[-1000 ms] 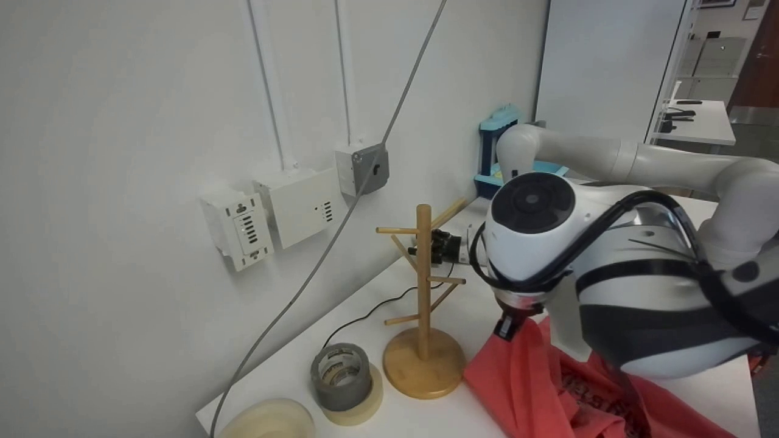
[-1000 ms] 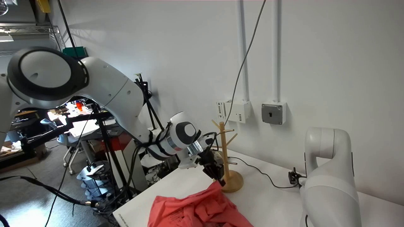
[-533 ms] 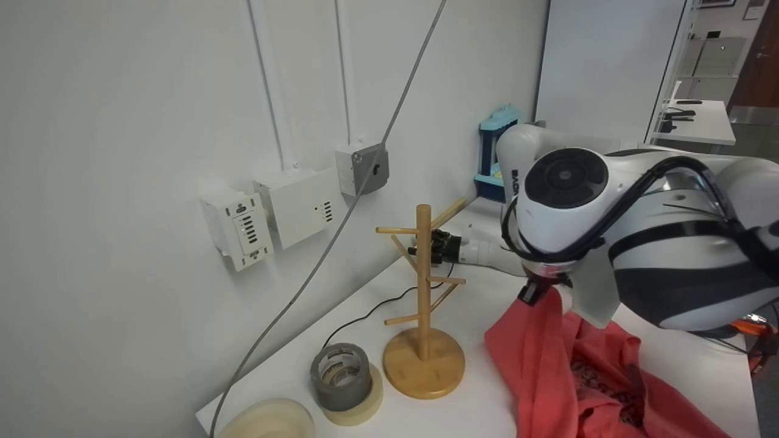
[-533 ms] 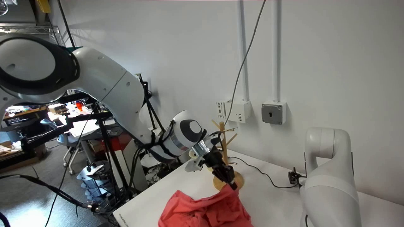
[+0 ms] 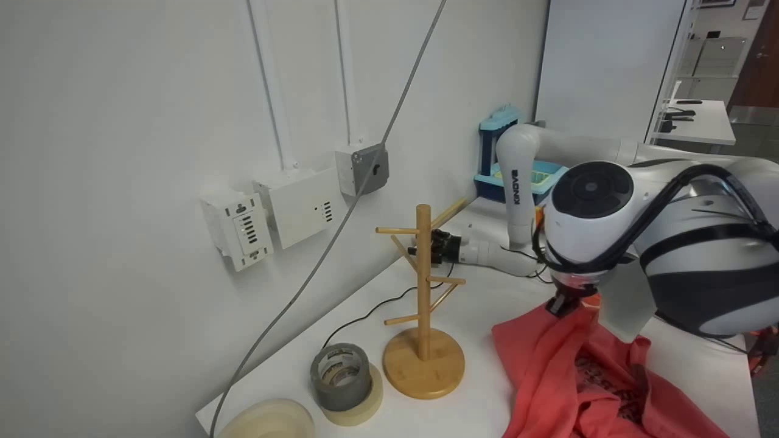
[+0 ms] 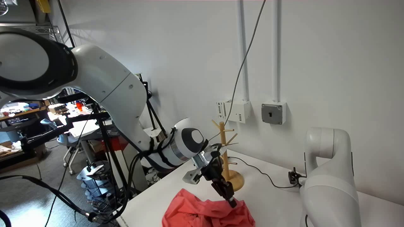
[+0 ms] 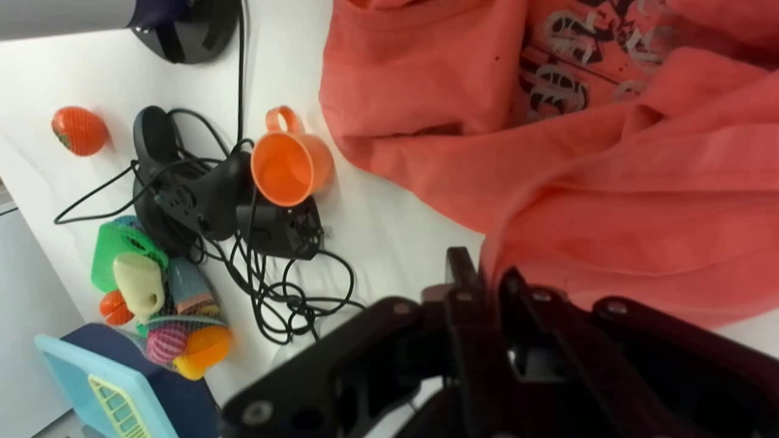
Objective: Fold the shirt once
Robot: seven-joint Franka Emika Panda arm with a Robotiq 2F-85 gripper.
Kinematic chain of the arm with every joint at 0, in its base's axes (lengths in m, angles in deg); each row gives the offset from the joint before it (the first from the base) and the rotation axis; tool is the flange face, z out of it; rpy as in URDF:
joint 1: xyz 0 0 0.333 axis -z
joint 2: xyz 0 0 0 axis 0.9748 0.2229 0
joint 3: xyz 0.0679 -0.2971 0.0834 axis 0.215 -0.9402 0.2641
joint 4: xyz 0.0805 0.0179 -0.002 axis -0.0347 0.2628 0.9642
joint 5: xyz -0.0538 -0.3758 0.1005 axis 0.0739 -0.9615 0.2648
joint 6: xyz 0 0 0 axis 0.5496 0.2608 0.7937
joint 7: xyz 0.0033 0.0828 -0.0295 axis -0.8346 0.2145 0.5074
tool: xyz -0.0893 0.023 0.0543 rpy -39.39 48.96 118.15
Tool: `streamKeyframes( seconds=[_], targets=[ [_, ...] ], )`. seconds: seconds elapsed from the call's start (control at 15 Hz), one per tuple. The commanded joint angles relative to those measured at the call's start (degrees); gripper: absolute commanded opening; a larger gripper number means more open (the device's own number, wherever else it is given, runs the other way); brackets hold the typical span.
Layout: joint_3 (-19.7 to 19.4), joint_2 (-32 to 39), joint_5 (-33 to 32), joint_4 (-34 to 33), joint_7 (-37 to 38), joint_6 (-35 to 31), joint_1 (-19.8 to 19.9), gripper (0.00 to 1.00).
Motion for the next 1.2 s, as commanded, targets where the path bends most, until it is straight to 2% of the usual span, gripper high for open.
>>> streamKeyframes(
  seconds=[0.0, 0.27, 0.47, 0.8, 1.13],
  targets=[
    [4.3, -2.6, 0.9, 3.3, 1.5, 0.9, 4.6, 0.45],
    [5.6, -4.1, -0.9, 4.8, 4.0, 1.0, 4.6, 0.74],
    [10.1, -5.4, 3.5, 5.9, 1.3, -0.5, 6.0, 0.98],
    [16.8, -3.8, 13.7, 6.1, -2.0, -4.4, 6.5, 1.0],
    [18.7, 0.4, 23.1, 5.2, -6.2, -12.1, 5.2, 1.0]
  ],
)
